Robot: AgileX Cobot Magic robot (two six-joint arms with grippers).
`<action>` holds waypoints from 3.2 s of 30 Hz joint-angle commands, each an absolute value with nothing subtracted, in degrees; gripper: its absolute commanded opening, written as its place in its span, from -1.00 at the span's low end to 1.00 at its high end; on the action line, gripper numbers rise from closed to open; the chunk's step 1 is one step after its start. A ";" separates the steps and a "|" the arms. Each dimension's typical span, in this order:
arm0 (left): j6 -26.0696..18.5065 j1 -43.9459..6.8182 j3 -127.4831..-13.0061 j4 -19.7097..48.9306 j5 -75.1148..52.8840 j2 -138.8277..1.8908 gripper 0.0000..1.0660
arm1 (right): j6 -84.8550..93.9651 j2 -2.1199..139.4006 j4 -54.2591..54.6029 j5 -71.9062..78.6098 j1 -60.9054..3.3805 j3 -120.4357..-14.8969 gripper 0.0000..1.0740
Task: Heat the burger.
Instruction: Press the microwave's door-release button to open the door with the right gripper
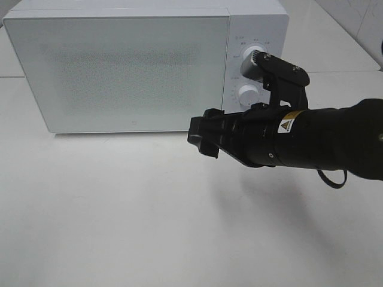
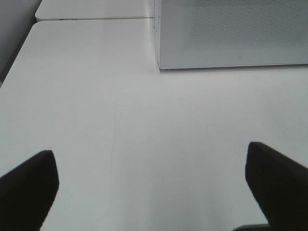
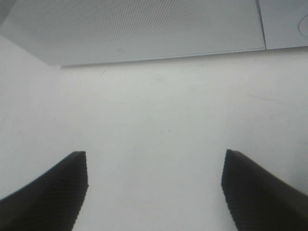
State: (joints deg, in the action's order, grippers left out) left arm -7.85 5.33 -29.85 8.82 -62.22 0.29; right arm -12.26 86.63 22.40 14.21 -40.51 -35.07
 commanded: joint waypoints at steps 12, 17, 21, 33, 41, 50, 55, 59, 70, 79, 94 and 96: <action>-7.39 5.50 -29.68 9.05 -61.48 1.26 0.83 | -5.39 77.06 1.32 -20.74 -40.22 -40.57 0.39; -7.39 5.50 -29.68 9.05 -61.48 1.26 0.83 | -5.39 73.17 -0.92 -30.65 -40.22 -40.57 0.39; -7.39 5.50 -29.68 9.05 -61.48 1.26 0.83 | -5.39 70.93 -0.92 -35.12 -40.22 -40.57 0.39; -7.39 5.50 -29.68 9.05 -61.48 1.26 0.83 | -3.84 55.98 -2.81 -47.10 -31.68 -40.51 0.39; -7.39 5.50 -29.68 9.05 -61.48 1.26 0.83 | -1.49 44.75 -3.50 -47.90 -18.74 -40.16 0.43; -7.39 5.50 -29.68 9.05 -61.48 1.26 0.83 | -1.49 29.62 -3.50 -47.67 -11.29 -34.03 0.42; -7.39 5.50 -29.68 9.05 -61.48 1.26 0.83 | -1.49 22.12 -3.50 -47.90 -8.71 -32.09 0.42; -7.39 5.50 -29.68 9.05 -61.48 1.26 0.83 | -1.55 13.98 -3.44 -48.47 -8.54 -29.85 0.42; -7.39 5.50 -29.68 9.05 -61.48 1.26 0.83 | -2.41 3.21 -3.55 -55.69 -8.25 -29.79 0.42; -7.39 5.50 -29.68 9.00 -61.48 1.15 0.83 | -2.23 -1.83 -3.90 -57.01 -8.25 -28.82 0.40; -7.45 5.50 -29.68 9.00 -61.48 0.63 0.83 | -2.23 -1.78 -3.90 -56.89 -8.25 -28.82 0.40; -7.45 5.50 -29.68 9.00 -61.48 0.63 0.83 | -2.23 -1.60 -3.67 -56.67 -8.25 -29.22 0.40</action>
State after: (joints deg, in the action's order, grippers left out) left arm -7.85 5.33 -29.85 8.82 -62.22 0.29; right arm -2.64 -0.23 -3.44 -57.12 -8.54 -28.93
